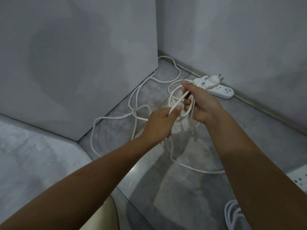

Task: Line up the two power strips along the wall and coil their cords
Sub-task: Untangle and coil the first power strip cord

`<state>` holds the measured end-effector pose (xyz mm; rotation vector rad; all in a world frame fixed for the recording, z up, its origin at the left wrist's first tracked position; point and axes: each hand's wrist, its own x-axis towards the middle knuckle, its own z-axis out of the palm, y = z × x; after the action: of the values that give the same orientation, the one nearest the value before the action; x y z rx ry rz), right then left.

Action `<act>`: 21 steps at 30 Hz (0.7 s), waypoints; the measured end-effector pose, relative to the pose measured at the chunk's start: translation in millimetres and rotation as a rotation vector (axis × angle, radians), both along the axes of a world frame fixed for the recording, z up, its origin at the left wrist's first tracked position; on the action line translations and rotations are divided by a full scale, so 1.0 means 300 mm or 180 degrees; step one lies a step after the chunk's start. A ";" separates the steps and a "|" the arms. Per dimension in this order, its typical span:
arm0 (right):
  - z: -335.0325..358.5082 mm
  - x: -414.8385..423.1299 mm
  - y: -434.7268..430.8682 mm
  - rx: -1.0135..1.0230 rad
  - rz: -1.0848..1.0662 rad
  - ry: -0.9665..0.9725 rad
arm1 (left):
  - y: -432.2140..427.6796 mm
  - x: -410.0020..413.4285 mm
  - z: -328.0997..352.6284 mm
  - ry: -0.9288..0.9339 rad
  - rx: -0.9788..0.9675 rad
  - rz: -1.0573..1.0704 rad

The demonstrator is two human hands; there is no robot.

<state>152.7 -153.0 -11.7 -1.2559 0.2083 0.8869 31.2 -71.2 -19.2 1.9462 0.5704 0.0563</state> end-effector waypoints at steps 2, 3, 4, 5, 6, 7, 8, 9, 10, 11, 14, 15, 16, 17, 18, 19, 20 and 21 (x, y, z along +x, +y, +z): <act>0.018 0.045 -0.016 0.0368 -0.0248 0.0266 | -0.002 -0.059 -0.057 0.0155 -0.0050 -0.0144; 0.027 0.072 -0.027 0.0528 -0.0343 0.0373 | -0.010 -0.096 -0.090 0.0233 0.0064 -0.0321; 0.032 0.094 -0.039 0.0621 -0.0426 0.0410 | -0.019 -0.132 -0.120 0.0304 0.0253 -0.0537; 0.035 0.109 -0.049 0.0701 -0.0501 0.0413 | -0.027 -0.161 -0.149 0.0380 0.0472 -0.0767; 0.033 0.118 -0.054 0.0802 -0.0578 0.0425 | -0.034 -0.180 -0.173 0.0486 0.0718 -0.0997; 0.035 0.125 -0.059 0.0929 -0.0654 0.0468 | -0.036 -0.192 -0.198 0.0597 0.0991 -0.1223; 0.041 0.128 -0.061 0.1041 -0.0708 0.0500 | -0.030 -0.196 -0.216 0.0666 0.1257 -0.1421; 0.052 0.130 -0.063 0.1147 -0.0750 0.0511 | -0.012 -0.198 -0.230 0.0662 0.1466 -0.1552; 0.065 0.134 -0.067 0.1285 -0.0810 0.0523 | 0.014 -0.194 -0.244 0.0554 0.1592 -0.1618; 0.080 0.138 -0.069 0.1461 -0.0877 0.0557 | 0.046 -0.187 -0.256 0.0430 0.1679 -0.1658; 0.112 0.143 -0.066 0.1705 -0.0854 0.0642 | 0.146 -0.159 -0.286 0.0420 0.2050 -0.1791; 0.117 0.137 -0.064 0.1721 -0.0719 0.0654 | 0.182 -0.145 -0.292 0.0426 0.2229 -0.1845; 0.118 0.131 -0.065 0.1719 -0.0519 0.0659 | 0.214 -0.131 -0.296 0.0431 0.2434 -0.1900; 0.122 0.126 -0.069 0.1686 -0.0264 0.0645 | 0.242 -0.119 -0.297 0.0465 0.2654 -0.1963; 0.128 0.119 -0.075 0.1606 0.0017 0.0600 | 0.266 -0.104 -0.292 0.0445 0.2916 -0.2043; 0.139 0.116 -0.086 0.1493 0.0284 0.0542 | 0.287 -0.090 -0.290 0.0408 0.3179 -0.2105; 0.151 0.113 -0.098 0.1377 0.0512 0.0486 | 0.306 -0.080 -0.286 0.0410 0.3373 -0.2175; 0.162 0.112 -0.112 0.1268 0.0693 0.0438 | 0.317 -0.070 -0.268 0.0371 0.3554 -0.2185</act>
<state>186.4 -186.5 37.0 -0.8568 -0.0001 1.1407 10.2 23.8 -99.6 3.1495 -0.1725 -0.2217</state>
